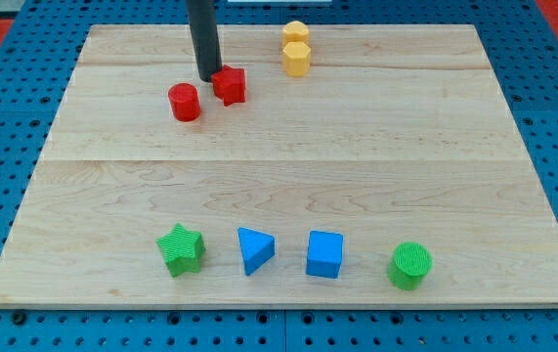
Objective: Move red star to the bottom of yellow hexagon
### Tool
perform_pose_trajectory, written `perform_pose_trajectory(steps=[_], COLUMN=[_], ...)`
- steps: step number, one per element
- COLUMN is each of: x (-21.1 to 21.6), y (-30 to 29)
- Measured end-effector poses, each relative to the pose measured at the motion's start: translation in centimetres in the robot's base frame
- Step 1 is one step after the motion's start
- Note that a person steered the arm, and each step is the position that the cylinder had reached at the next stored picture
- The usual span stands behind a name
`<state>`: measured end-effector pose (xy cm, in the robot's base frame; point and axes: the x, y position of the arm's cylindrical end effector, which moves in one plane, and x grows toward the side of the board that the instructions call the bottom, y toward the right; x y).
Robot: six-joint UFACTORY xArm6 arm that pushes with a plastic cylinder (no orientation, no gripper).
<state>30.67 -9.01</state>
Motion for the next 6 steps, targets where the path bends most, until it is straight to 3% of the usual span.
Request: perform_pose_trajectory(steps=[1,4,6], x=[1.1,1.2,4.0], y=[-3.0,4.0,3.1])
